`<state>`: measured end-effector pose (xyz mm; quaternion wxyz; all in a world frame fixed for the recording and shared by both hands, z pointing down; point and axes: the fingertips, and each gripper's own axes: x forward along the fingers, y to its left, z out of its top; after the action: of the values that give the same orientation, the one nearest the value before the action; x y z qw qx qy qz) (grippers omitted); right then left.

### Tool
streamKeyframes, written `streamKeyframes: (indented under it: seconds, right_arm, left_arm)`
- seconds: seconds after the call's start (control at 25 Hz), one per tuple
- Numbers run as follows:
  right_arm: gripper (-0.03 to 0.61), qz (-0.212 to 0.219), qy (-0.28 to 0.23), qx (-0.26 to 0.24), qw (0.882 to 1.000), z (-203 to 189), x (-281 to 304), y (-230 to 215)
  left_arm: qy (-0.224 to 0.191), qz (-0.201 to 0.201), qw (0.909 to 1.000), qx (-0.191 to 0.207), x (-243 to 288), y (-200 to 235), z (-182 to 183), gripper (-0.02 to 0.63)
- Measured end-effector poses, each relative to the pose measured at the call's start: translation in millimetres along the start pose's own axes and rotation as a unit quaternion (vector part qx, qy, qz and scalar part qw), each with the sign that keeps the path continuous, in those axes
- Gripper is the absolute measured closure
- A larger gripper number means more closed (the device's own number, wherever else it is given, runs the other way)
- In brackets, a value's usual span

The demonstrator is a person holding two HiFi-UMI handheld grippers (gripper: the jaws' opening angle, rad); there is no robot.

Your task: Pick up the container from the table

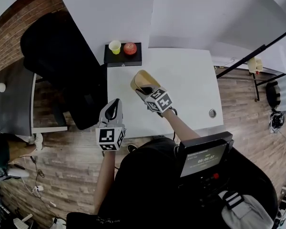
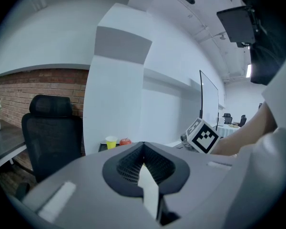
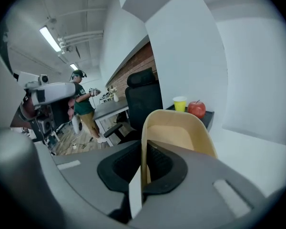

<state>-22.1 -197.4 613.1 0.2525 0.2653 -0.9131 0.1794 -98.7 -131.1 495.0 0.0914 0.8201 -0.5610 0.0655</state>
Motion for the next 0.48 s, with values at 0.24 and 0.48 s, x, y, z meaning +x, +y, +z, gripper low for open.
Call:
streamKeyframes:
  seconds: [0.24,0.48]
  right_arm:
    - [0.551,0.006,-0.039,0.002,0.999,34,-4,7]
    - [0.551,0.005,-0.049,0.006,0.999,41,-5,5]
  left_arm:
    - [-0.005,-0.002,1.0,0.005,8,13,7,0.617]
    - [-0.013,-0.004,0.9999,0.011,10,12,14,0.617]
